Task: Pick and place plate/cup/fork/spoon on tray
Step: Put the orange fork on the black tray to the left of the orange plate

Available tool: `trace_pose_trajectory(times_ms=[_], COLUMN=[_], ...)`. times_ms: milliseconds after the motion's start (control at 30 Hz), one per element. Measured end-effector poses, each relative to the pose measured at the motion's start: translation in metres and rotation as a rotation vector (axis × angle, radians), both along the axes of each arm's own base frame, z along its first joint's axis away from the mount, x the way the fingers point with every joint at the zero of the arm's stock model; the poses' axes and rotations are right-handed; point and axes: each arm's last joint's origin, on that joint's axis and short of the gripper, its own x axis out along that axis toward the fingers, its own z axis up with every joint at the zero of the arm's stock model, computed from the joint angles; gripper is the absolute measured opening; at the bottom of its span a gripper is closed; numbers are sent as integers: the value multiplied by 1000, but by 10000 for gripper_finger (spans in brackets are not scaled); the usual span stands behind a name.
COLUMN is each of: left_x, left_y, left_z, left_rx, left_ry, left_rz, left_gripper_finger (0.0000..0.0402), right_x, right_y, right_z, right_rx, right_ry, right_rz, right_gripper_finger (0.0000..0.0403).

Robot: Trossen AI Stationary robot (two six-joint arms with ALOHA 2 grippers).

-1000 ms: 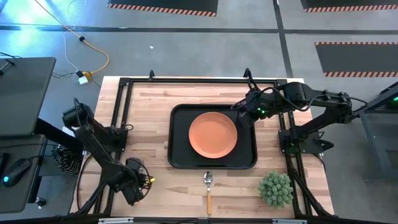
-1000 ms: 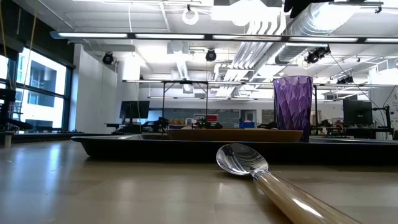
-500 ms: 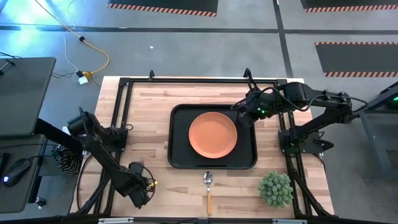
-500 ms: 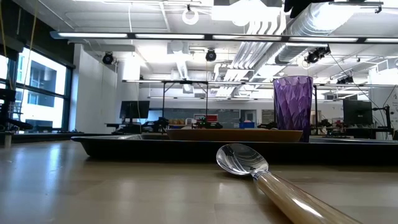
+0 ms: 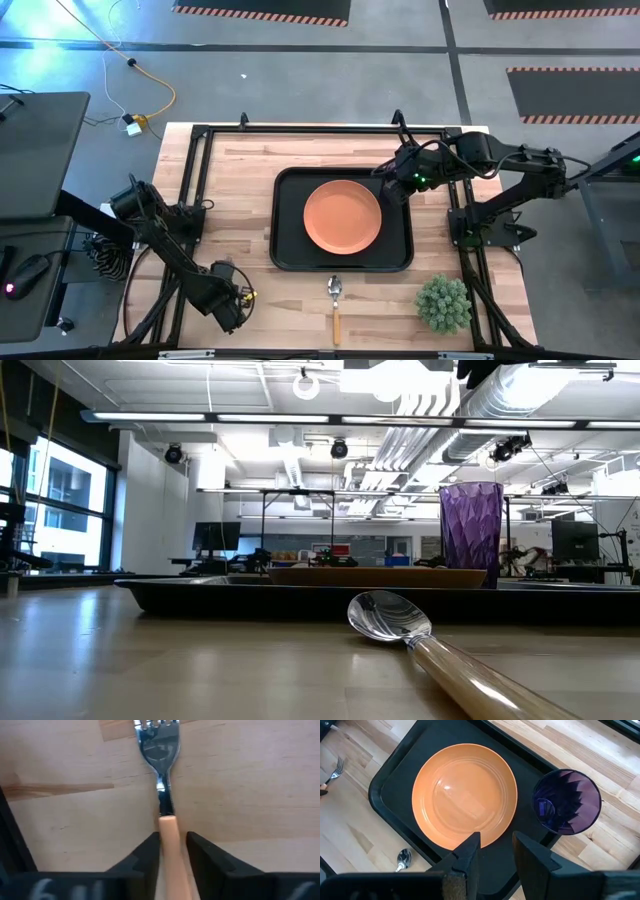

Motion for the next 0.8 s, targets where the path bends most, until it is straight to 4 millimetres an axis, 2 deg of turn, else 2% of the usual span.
trace_pose_trajectory(times_ms=[133,433,600,800], left_x=[0,3,5,10], left_y=[0,1,4,17], left_z=[0,6,25,47], left_rx=[1,-29,-70,-34], left_ry=[2,-28,-115,-273], left_rz=[-8,-9,-4,7], left_gripper_finger=[33,33,33,33], right_x=[0,0,0,0], right_y=[0,0,0,0], right_z=[0,0,0,0], right_rx=[0,-1,-4,-3], right_ry=[0,0,2,2], right_rz=[0,2,7,6], right_gripper_finger=[106,106,106,106])
